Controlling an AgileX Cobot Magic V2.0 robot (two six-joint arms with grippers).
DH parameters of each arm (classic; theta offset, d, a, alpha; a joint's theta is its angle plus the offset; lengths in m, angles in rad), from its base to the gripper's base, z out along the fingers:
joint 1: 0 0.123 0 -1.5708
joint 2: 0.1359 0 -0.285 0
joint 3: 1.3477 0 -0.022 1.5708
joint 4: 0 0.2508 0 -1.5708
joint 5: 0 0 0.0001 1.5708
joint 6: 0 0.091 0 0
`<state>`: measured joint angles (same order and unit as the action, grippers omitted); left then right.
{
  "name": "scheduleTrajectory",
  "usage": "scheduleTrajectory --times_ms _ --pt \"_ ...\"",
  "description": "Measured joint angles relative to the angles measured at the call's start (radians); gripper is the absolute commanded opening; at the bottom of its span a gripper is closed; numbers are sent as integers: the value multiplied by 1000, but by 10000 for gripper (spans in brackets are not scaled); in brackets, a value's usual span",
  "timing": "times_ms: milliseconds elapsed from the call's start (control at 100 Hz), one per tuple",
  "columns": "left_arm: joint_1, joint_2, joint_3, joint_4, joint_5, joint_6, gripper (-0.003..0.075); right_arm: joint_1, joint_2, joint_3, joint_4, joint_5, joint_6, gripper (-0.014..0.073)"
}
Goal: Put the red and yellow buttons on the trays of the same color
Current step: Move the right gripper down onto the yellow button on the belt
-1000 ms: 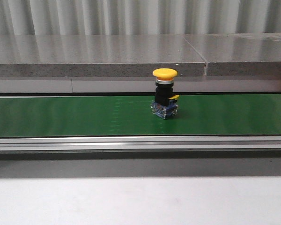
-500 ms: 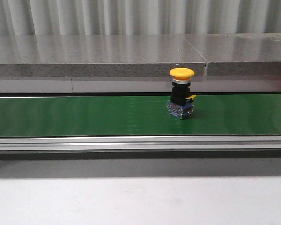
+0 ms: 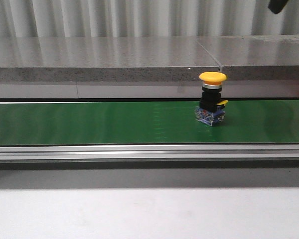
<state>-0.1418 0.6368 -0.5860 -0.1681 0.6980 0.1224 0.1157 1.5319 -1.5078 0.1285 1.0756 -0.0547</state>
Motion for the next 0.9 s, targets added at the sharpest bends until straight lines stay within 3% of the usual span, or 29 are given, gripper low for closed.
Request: scheduleTrajectory --times_ms 330,730,800,900 --pt "0 0 0 0 0 0 -20 130 30 0 0 80 -46 603" --pt "0 0 0 0 0 0 -20 139 198 0 3 97 -114 600" --pt "0 0 0 0 0 0 -20 139 224 0 3 95 -125 565" --pt "0 0 0 0 0 0 -20 139 251 0 3 84 -135 439"
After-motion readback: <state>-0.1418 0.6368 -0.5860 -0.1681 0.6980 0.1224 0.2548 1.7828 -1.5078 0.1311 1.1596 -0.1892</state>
